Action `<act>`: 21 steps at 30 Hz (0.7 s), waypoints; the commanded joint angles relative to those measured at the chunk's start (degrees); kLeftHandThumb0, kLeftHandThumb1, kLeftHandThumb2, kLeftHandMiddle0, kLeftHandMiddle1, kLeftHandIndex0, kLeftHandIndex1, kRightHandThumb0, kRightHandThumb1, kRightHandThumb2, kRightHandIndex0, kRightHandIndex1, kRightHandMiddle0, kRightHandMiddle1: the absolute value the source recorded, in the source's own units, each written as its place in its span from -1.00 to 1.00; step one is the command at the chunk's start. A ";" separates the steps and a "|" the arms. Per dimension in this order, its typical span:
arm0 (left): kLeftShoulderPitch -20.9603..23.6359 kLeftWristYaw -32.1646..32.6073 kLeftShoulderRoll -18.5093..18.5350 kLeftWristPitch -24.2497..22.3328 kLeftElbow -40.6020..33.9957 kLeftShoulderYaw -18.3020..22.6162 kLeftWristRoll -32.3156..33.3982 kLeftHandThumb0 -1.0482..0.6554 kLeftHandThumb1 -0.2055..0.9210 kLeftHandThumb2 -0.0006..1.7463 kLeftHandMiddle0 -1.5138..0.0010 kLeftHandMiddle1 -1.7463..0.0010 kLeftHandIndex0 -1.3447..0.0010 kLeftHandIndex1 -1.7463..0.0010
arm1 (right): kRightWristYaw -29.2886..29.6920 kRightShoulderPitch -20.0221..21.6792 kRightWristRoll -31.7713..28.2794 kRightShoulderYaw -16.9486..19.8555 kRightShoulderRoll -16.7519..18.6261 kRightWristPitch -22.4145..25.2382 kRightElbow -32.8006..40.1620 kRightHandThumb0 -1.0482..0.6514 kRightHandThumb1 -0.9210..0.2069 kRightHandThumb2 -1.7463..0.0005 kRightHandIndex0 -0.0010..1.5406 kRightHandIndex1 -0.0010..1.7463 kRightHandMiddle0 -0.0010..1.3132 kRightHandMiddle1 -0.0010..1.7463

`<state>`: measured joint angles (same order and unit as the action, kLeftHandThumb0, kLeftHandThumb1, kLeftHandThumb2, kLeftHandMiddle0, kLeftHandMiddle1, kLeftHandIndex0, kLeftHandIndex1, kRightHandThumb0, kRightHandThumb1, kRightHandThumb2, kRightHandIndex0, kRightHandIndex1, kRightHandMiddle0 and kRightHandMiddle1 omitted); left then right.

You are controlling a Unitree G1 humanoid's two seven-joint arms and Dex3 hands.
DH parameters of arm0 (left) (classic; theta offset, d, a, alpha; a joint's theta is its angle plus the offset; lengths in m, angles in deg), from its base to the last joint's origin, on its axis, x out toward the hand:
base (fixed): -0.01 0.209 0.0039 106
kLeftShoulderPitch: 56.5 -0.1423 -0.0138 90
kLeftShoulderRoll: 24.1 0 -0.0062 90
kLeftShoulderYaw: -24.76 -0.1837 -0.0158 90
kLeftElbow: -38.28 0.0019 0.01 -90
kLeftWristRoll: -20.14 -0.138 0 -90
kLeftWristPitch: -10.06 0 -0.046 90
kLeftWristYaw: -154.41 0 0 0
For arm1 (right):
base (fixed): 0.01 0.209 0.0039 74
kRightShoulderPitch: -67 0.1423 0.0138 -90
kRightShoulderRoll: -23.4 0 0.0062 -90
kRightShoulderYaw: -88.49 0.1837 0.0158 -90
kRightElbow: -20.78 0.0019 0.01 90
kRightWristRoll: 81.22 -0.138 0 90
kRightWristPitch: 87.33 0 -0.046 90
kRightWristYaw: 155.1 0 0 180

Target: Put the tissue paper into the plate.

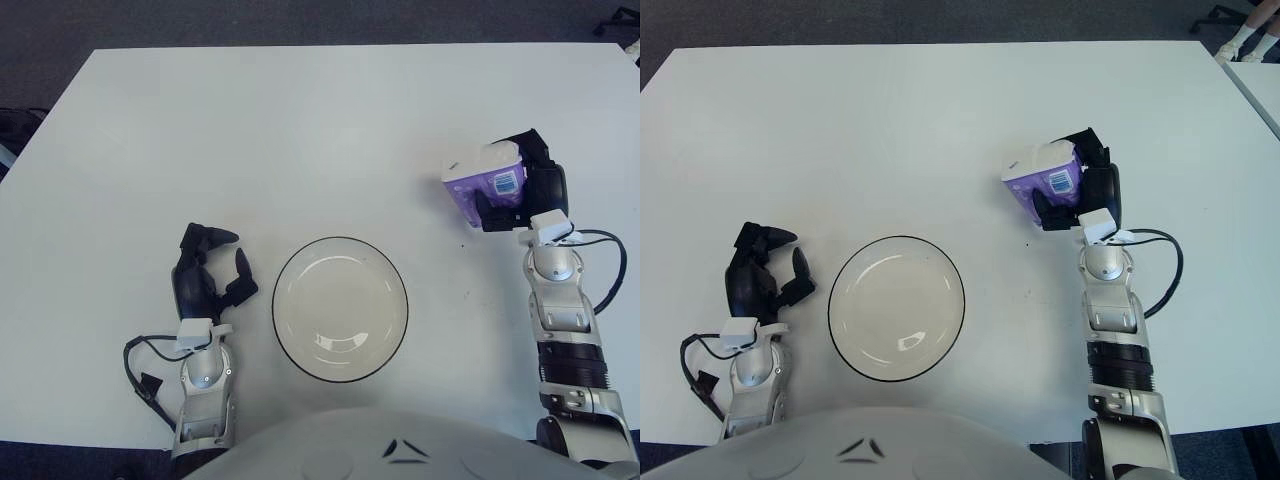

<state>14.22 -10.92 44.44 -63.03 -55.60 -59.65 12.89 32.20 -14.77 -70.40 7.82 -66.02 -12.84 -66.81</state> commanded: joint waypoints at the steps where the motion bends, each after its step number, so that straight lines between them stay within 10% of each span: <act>1: -1.18 -0.21 0.19 -1.21 3.45 0.16 0.11 -0.34 -0.08 0.53 -0.52 -1.00 0.08 -1.00 | 0.70 0.54 0.00 -0.30 0.68 -3.53 1.20 0.23 0.63 -0.91 0.10 0.97 -0.06 1.00; 16: -0.15 -0.21 0.39 -2.57 4.13 0.04 0.24 -0.33 -0.07 0.52 -0.55 -1.00 0.09 -1.00 | -3.93 -0.38 -1.46 -8.53 4.24 -16.61 4.41 0.23 0.73 -0.99 0.13 1.00 0.04 0.99; 18: -0.02 -0.12 0.38 -2.70 4.18 0.04 0.16 -0.33 -0.07 0.52 -0.55 -1.00 0.10 -1.00 | -28.78 2.02 -31.73 -9.30 -2.03 -1.29 7.20 0.23 0.75 -1.00 0.16 0.97 0.05 0.99; 20: 0.15 -0.13 0.36 -2.49 4.39 0.06 0.19 -0.33 -0.06 0.51 -0.55 -1.00 0.10 -1.00 | -25.56 -0.09 -24.60 -13.72 -0.38 -9.04 7.04 0.23 0.78 -1.00 0.21 0.91 0.04 1.00; 21: 0.20 -0.16 0.36 -2.35 4.49 0.05 0.21 -0.33 -0.06 0.51 -0.55 -1.00 0.10 -1.00 | -12.64 -2.33 -5.76 -14.49 4.08 -16.54 6.17 0.23 0.78 -1.00 0.22 0.91 0.04 1.00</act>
<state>16.06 -11.02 44.99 -62.40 -55.01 -59.68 13.06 19.79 -14.26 -80.26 -2.20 -62.94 -24.75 -63.44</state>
